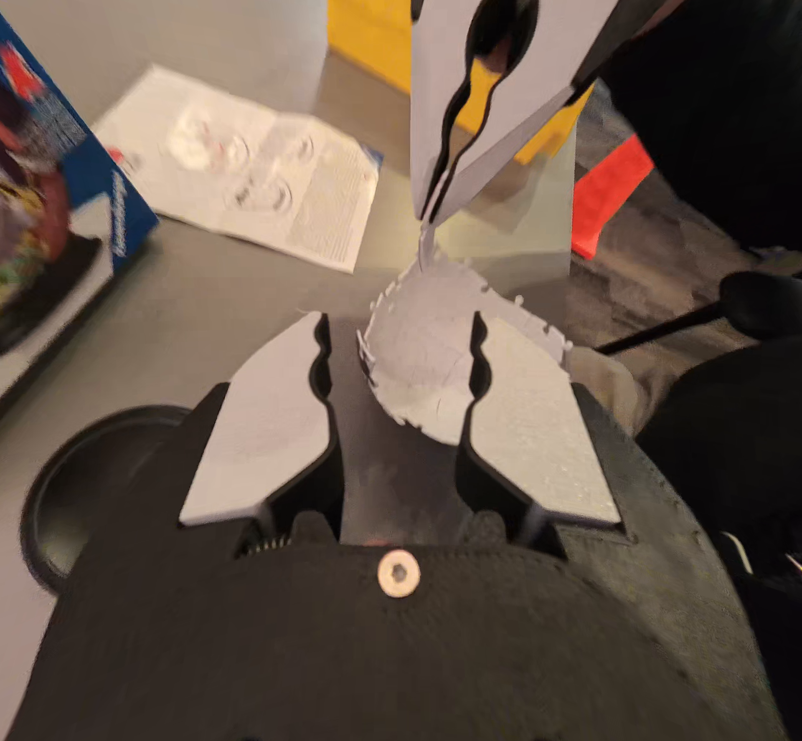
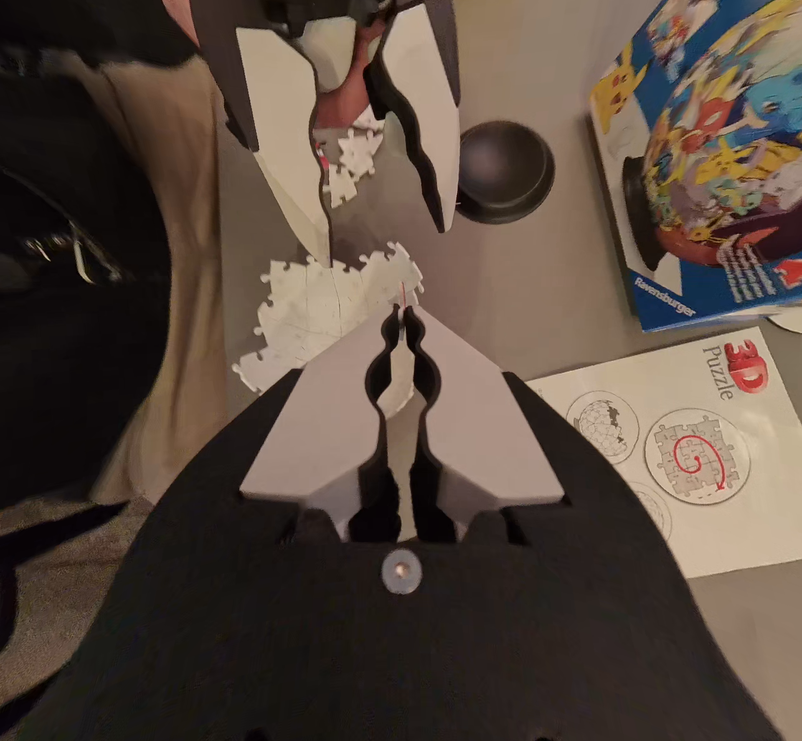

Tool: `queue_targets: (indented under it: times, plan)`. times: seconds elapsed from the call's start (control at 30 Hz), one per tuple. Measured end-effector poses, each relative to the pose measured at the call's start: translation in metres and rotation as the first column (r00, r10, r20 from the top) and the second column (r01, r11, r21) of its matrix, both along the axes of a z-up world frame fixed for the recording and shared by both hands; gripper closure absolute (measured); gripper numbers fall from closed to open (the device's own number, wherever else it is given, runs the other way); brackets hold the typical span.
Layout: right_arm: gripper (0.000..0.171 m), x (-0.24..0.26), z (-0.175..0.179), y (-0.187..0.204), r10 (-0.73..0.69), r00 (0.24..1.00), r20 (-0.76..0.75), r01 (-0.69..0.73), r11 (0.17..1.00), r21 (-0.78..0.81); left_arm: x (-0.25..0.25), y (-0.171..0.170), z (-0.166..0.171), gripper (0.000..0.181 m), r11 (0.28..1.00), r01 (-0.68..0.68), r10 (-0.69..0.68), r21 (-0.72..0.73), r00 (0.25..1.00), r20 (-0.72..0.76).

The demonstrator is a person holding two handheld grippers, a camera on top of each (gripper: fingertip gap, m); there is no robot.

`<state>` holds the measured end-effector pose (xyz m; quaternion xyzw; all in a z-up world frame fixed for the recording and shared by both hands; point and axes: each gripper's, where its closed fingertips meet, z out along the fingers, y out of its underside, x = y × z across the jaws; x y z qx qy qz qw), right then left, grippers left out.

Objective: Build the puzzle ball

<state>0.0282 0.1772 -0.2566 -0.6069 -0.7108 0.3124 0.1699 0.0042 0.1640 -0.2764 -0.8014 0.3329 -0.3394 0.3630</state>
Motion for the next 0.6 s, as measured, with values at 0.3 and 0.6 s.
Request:
queue_targets:
  times: [0.3,0.6]
  plan:
    - [0.171,-0.012,-0.045,-0.001,0.106,0.994,0.037,-0.108,0.992,0.062,0.011,-0.009,-0.062,0.143,0.972,0.092,-0.117,-0.218,0.988,-0.105]
    - [0.171,-0.017,-0.056,0.0,0.141,0.99,-0.015,-0.139,0.988,0.063,0.011,-0.005,-0.067,0.168,0.951,0.147,-0.174,-0.274,0.982,-0.078]
